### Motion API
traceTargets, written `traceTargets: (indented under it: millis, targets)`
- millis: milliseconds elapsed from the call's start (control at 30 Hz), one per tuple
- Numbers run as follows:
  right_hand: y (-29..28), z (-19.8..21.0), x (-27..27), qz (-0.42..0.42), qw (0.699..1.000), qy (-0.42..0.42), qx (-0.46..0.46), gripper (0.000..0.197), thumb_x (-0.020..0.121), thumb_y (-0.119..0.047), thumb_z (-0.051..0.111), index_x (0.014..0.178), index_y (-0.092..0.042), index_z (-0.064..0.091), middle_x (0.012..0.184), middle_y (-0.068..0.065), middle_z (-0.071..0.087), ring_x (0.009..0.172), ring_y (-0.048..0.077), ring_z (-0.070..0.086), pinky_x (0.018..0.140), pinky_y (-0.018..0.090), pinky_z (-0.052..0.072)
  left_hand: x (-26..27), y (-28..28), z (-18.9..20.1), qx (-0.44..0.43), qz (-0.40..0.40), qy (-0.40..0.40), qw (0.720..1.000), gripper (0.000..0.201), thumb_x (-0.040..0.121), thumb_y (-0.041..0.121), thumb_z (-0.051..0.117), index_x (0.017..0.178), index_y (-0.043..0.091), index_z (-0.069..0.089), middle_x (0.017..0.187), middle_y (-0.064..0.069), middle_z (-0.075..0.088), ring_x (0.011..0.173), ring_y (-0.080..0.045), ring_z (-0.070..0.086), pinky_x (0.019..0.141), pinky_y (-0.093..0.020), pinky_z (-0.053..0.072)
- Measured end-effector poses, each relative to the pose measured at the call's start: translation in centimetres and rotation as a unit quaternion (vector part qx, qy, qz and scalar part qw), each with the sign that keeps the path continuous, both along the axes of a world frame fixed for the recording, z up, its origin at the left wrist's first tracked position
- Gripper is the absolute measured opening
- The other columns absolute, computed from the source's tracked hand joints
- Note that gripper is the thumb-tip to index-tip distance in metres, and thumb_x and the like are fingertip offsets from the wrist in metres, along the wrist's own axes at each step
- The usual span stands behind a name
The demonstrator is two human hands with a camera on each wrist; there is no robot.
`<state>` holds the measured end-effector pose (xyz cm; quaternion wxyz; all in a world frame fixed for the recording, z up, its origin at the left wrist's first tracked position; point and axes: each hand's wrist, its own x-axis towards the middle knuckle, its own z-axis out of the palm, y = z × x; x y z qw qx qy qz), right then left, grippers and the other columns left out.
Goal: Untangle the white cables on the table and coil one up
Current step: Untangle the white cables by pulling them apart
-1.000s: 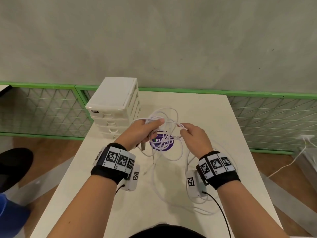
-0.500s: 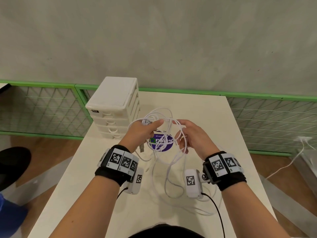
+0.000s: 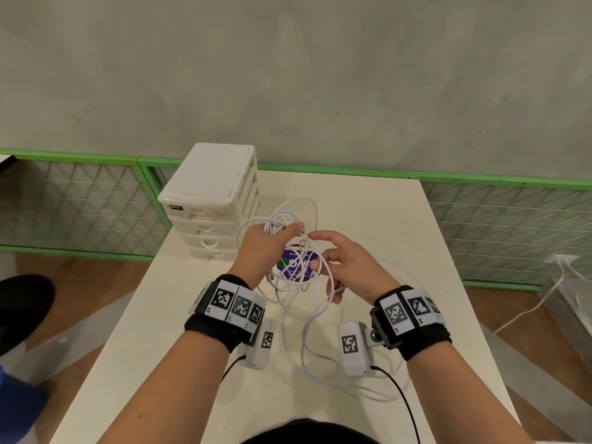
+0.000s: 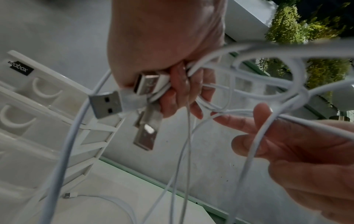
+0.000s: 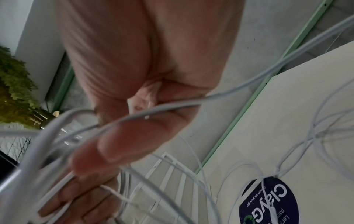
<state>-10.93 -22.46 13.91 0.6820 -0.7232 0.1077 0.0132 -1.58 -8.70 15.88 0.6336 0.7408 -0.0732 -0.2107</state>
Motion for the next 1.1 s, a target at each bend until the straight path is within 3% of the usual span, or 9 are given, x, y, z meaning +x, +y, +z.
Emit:
traceTargets:
  millis: [167, 300, 467, 567, 667, 733, 900, 967, 1100]
  targets:
    - [0.0, -0.2, 0.4, -0.032, 0.999, -0.021, -0.014, 0.031, 0.085, -0.011, 0.066, 0.112, -0.023, 0.057, 0.075, 0.000, 0.061, 0.045, 0.020, 0.056, 0.044, 0.029, 0.047, 0.0, -0.3, -0.2, 0.004, 0.005, -0.030, 1.000, 0.041, 0.085, 0.021, 0.072, 0.053, 0.016, 0.047, 0.030, 0.010, 0.039, 0.026, -0.002, 0.036, 0.034, -0.013, 0.030]
    - [-0.3, -0.7, 0.7, -0.028, 0.997, -0.049, -0.048, 0.013, 0.087, -0.014, 0.064, 0.097, -0.018, 0.058, 0.083, 0.011, 0.054, 0.058, 0.013, 0.056, 0.050, 0.027, 0.048, 0.0, -0.6, -0.3, 0.020, -0.003, -0.045, 0.999, 0.041, 0.082, 0.026, 0.075, 0.054, 0.015, 0.048, 0.033, 0.010, 0.041, 0.029, -0.004, 0.038, 0.037, -0.015, 0.031]
    - [-0.5, -1.6, 0.9, -0.102, 0.986, -0.100, -0.080, 0.009, 0.082, -0.014, 0.070, 0.081, -0.009, 0.064, 0.089, 0.007, 0.068, 0.082, 0.012, 0.062, 0.077, 0.031, 0.052, 0.4, -0.7, 0.2, 0.007, -0.008, -0.038, 0.999, 0.036, 0.080, 0.032, 0.076, 0.084, -0.003, 0.068, 0.038, 0.006, 0.036, 0.033, -0.010, 0.030, 0.038, -0.016, 0.029]
    - [-0.8, -1.2, 1.2, -0.102, 0.989, -0.101, -0.042, 0.019, 0.076, -0.006, 0.075, 0.086, -0.010, 0.059, 0.094, 0.004, 0.070, 0.085, 0.016, 0.067, 0.078, 0.034, 0.055, 0.8, -0.7, 0.6, 0.016, -0.016, -0.051, 0.998, 0.035, 0.081, 0.033, 0.075, 0.078, -0.001, 0.066, 0.038, 0.005, 0.036, 0.036, -0.013, 0.030, 0.041, -0.021, 0.028]
    - [-0.3, -0.8, 1.6, -0.089, 0.988, -0.124, -0.024, 0.026, 0.073, 0.002, 0.075, 0.087, -0.012, 0.057, 0.095, 0.013, 0.069, 0.083, 0.015, 0.067, 0.074, 0.026, 0.055, 0.6, -0.9, 0.6, 0.019, -0.019, -0.059, 0.998, 0.037, 0.080, 0.031, 0.076, 0.059, 0.010, 0.054, 0.040, 0.004, 0.038, 0.039, -0.015, 0.033, 0.046, -0.026, 0.033]
    - [-0.1, -0.7, 1.8, -0.097, 0.985, -0.141, -0.008, 0.028, 0.073, 0.006, 0.073, 0.086, -0.013, 0.057, 0.099, 0.019, 0.067, 0.085, 0.015, 0.066, 0.073, 0.023, 0.054, 0.3, -0.9, 0.6, 0.010, -0.026, -0.070, 0.997, 0.031, 0.081, 0.025, 0.076, 0.059, 0.013, 0.058, 0.037, 0.009, 0.042, 0.036, -0.010, 0.037, 0.043, -0.021, 0.036]
    - [-0.2, -1.0, 2.2, -0.156, 0.974, -0.148, -0.070, 0.022, 0.072, -0.007, 0.078, 0.079, -0.024, 0.065, 0.083, -0.003, 0.066, 0.081, 0.018, 0.063, 0.075, 0.040, 0.053, 0.2, -0.7, 0.3, 0.016, -0.046, -0.075, 0.996, 0.028, 0.079, 0.025, 0.077, 0.067, 0.003, 0.063, 0.035, 0.012, 0.040, 0.035, -0.005, 0.036, 0.043, -0.022, 0.034]
    - [-0.4, -1.0, 2.3, -0.167, 0.969, -0.155, -0.094, 0.020, 0.073, -0.011, 0.078, 0.077, -0.027, 0.066, 0.087, -0.010, 0.065, 0.085, 0.013, 0.061, 0.078, 0.039, 0.052, 0.1, -0.6, 0.3, 0.009, -0.042, -0.079, 0.996, 0.029, 0.080, 0.024, 0.077, 0.074, -0.002, 0.065, 0.034, 0.013, 0.041, 0.034, -0.003, 0.038, 0.040, -0.018, 0.035]
    - [-0.3, -0.3, 2.3, -0.147, 0.969, -0.160, -0.120, 0.015, 0.082, -0.012, 0.071, 0.079, -0.024, 0.062, 0.086, -0.005, 0.071, 0.083, 0.007, 0.066, 0.082, 0.025, 0.051, -0.2, -0.9, 0.8, -0.003, -0.035, -0.097, 0.995, 0.029, 0.082, 0.023, 0.075, 0.061, 0.015, 0.057, 0.034, 0.014, 0.044, 0.034, -0.001, 0.039, 0.040, -0.014, 0.036]
